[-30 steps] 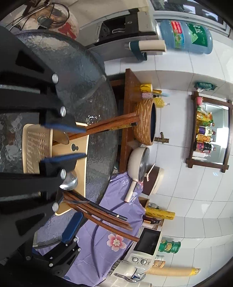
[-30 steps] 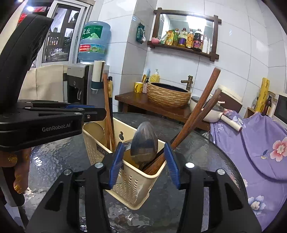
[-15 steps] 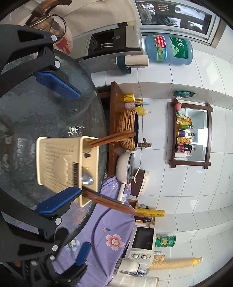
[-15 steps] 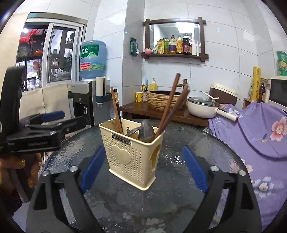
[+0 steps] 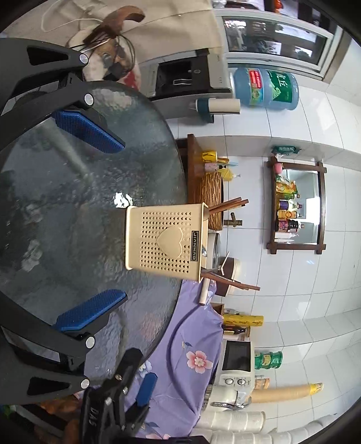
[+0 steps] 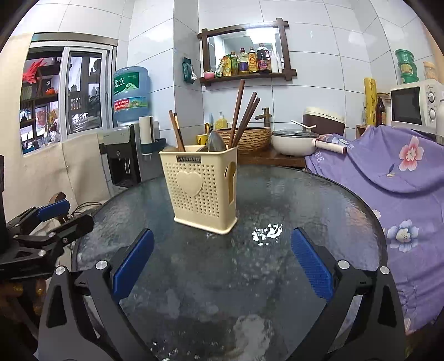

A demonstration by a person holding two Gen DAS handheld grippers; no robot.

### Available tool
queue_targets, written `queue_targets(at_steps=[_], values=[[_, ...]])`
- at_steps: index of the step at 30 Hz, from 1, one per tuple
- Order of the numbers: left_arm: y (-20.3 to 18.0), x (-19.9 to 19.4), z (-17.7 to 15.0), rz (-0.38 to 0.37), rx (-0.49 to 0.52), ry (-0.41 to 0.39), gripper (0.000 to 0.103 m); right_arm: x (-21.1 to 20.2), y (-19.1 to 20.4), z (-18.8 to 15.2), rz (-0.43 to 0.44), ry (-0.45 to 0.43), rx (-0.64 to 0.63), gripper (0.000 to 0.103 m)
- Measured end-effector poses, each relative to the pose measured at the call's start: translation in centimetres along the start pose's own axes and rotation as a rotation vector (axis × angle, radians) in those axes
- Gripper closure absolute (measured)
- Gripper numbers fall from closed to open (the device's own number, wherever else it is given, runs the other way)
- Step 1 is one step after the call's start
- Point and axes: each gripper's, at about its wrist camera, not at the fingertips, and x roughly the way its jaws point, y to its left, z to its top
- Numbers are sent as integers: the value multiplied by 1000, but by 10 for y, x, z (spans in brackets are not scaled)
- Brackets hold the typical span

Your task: Organize utensils

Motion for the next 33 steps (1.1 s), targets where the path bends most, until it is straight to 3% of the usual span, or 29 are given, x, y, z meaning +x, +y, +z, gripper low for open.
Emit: queue_targets(at_steps=[10, 16, 33], values=[[-3, -46, -1, 43, 7, -102, 7, -54, 26, -9, 27, -84, -86, 6], [-2, -60, 2, 12, -41, -133, 7, -78, 35, -4, 33, -133, -124, 6], [-13, -65, 3, 22, -1, -149, 7, -86, 37, -4, 33, -142, -132, 6]])
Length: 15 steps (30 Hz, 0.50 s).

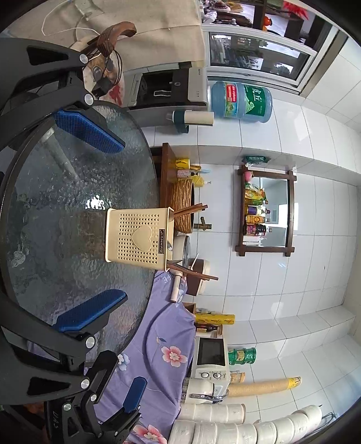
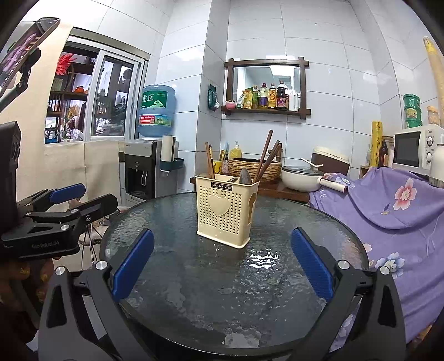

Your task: Organize utensils

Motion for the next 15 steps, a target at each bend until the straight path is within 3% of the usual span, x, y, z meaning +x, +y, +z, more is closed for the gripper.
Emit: queue_targets(at_steps=[15], values=[[-3, 1, 0, -3, 0, 4, 7, 6, -1, 1, -8, 15, 10, 6]])
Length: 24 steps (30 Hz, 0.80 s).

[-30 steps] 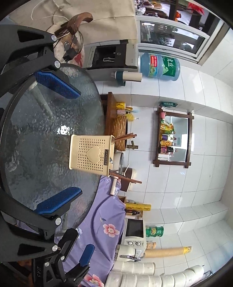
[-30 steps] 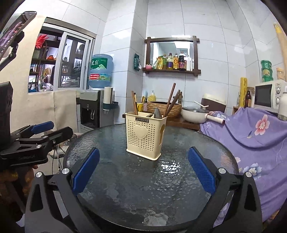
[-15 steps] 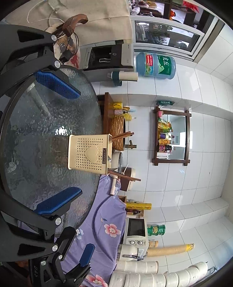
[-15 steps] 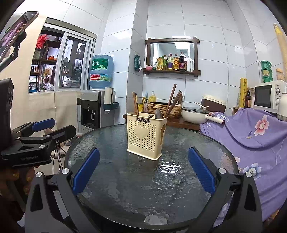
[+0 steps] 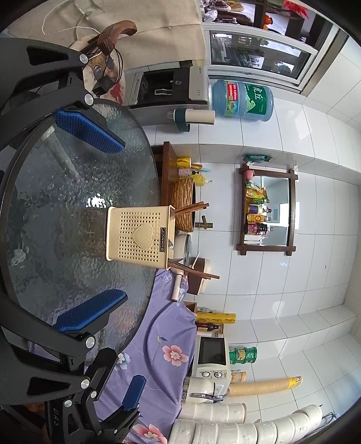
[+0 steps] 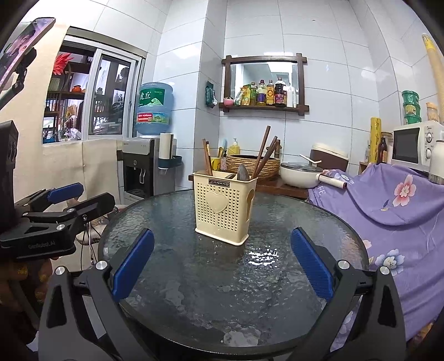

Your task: Organize utensils

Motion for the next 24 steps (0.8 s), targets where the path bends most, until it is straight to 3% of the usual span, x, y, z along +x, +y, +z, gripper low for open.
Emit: queue_targets(at_steps=[24], values=[[4, 0, 2, -8, -9, 6, 7, 1, -3, -2, -10, 9, 9, 6]])
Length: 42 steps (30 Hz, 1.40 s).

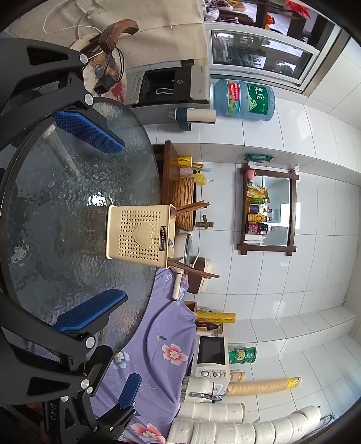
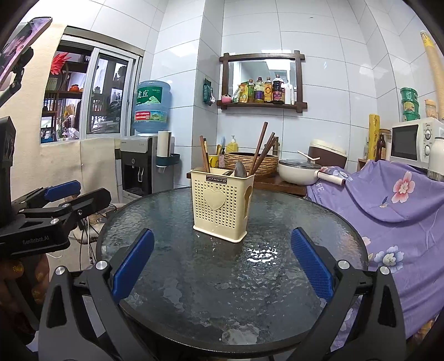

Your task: Organize utensils

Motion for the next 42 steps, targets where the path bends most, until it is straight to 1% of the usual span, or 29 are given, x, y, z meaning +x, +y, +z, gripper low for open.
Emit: queue_targets(at_steps=[10, 14, 21, 26, 31, 42], values=[[-1, 0, 1, 3, 7, 1, 6, 2, -2, -4, 1, 5, 1, 6], [-2, 1, 2, 3, 20, 11, 7, 3, -2, -5, 2, 8, 2, 6], [-4, 5, 0, -24, 31, 36, 7, 3, -3, -7, -1, 11, 1, 6], [-4, 6, -1, -18, 47, 43, 6, 2, -5, -8, -4, 13, 1, 6], [2, 6, 0, -21, 13, 37, 7, 3, -6, -7, -10, 17, 6, 6], [6, 6, 0, -10, -9, 56, 7, 3, -5, -7, -8, 21, 4, 6]])
